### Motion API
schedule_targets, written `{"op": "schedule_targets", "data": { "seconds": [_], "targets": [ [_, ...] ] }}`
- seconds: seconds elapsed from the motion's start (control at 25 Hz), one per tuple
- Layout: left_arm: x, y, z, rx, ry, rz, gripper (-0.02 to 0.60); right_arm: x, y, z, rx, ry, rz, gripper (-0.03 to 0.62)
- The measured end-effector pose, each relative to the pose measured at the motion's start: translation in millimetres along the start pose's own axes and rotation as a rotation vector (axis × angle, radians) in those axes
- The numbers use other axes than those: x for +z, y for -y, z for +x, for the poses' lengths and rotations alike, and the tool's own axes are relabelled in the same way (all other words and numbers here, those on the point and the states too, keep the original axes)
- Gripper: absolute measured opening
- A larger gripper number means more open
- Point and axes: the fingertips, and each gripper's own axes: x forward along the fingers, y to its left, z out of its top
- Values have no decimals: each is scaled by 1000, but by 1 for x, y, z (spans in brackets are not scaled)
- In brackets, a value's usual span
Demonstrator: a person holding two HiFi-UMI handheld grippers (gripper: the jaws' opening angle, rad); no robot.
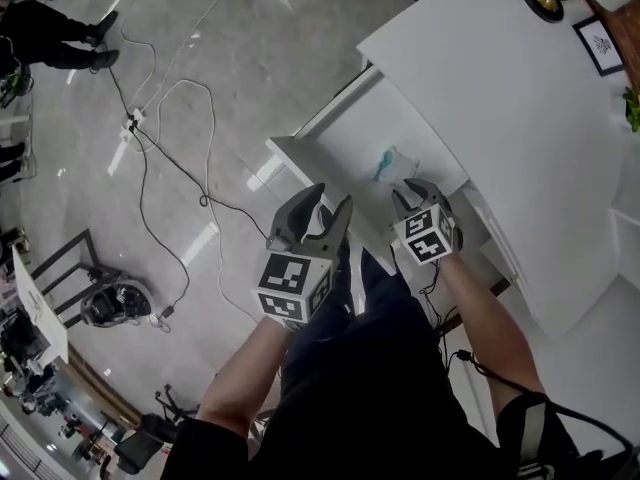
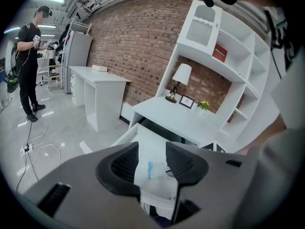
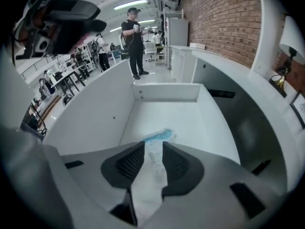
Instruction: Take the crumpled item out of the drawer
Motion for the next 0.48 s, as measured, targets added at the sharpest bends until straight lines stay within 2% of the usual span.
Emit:
{"op": "schedule_targets", "data": {
  "seconds": [0.24,0.48],
  "targets": [
    [-10,-10,23,-48,-45,10,175,-11,5,41,-24,-93,-56,107],
    [-25,-24,36,-38,-68,-19,175,-27,-4,68,1,-211,-163,109]
  ]
}}
